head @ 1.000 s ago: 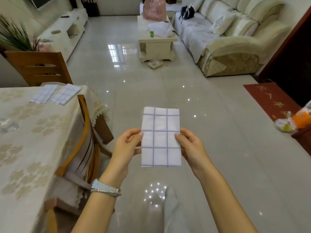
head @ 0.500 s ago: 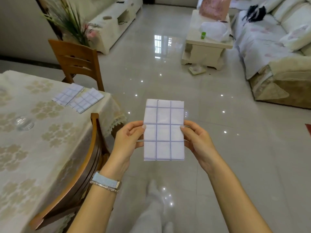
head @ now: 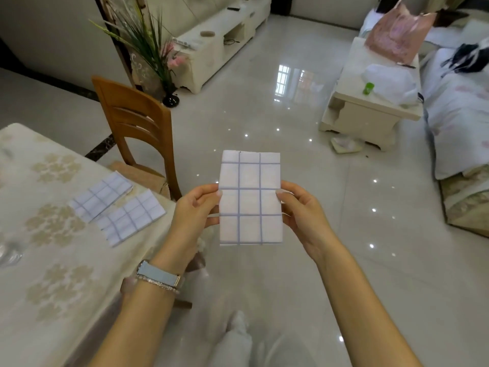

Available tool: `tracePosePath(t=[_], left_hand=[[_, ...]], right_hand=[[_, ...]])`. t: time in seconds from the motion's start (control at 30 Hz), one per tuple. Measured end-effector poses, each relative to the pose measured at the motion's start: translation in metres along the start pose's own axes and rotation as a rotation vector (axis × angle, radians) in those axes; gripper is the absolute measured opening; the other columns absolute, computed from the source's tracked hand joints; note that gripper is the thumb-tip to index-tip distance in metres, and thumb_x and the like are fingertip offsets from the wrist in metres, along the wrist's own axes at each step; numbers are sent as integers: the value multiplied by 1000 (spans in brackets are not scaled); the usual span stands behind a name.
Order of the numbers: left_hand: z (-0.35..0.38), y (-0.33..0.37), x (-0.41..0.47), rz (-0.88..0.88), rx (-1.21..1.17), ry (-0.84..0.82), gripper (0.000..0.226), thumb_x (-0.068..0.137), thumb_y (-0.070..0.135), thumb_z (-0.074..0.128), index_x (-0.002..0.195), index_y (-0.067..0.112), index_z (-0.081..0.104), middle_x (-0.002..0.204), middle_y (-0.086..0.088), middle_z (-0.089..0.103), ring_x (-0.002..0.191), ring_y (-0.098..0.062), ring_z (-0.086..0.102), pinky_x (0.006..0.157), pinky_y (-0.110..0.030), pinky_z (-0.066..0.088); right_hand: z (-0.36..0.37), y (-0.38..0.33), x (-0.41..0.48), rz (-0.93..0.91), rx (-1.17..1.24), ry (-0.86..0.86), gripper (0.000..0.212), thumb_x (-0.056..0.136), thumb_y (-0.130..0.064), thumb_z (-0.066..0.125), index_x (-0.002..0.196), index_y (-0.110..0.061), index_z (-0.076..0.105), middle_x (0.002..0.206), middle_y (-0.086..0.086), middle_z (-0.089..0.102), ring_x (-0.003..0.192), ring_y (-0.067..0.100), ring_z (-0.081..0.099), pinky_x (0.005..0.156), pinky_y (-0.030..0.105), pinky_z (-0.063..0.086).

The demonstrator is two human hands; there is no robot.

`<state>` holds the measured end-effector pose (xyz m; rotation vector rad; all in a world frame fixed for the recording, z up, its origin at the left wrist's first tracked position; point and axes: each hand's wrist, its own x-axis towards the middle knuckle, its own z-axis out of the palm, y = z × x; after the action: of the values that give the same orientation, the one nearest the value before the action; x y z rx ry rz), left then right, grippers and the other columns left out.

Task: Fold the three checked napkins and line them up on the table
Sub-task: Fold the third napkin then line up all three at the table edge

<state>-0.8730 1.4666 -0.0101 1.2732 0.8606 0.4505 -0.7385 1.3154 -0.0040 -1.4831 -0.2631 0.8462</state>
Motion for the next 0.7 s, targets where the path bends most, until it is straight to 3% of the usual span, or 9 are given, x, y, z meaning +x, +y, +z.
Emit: tracePosePath(t=[0.2, 0.37, 0.7], left_hand=[[11, 34, 105, 14, -54, 44, 12, 96, 19, 58, 107, 21, 63, 102, -2, 69, 93, -18, 69, 67, -24, 57], [22, 54, 194, -8, -103, 160, 15, 97, 15, 56, 110, 16, 63, 97, -4, 71, 81, -14, 71, 62, -21, 58], [20, 85, 320, -8, -247, 552, 20, 95, 20, 60, 113, 16, 67, 97, -3, 75, 84, -16, 73, 65, -27, 57]], right_hand=[[7, -44, 115, 5, -34, -82, 25, 98, -15, 52, 118, -19, 67, 108, 5, 74, 87, 14, 68, 81, 30, 56], [14, -76, 228, 0, -92, -211, 25, 98, -16, 52, 118, -18, 66, 110, 8, 73, 90, 16, 68, 82, 32, 56], [75, -136, 422, 36, -258, -565, 25, 97, -14, 54, 117, -16, 67, 111, 10, 72, 93, 21, 68, 83, 36, 57]])
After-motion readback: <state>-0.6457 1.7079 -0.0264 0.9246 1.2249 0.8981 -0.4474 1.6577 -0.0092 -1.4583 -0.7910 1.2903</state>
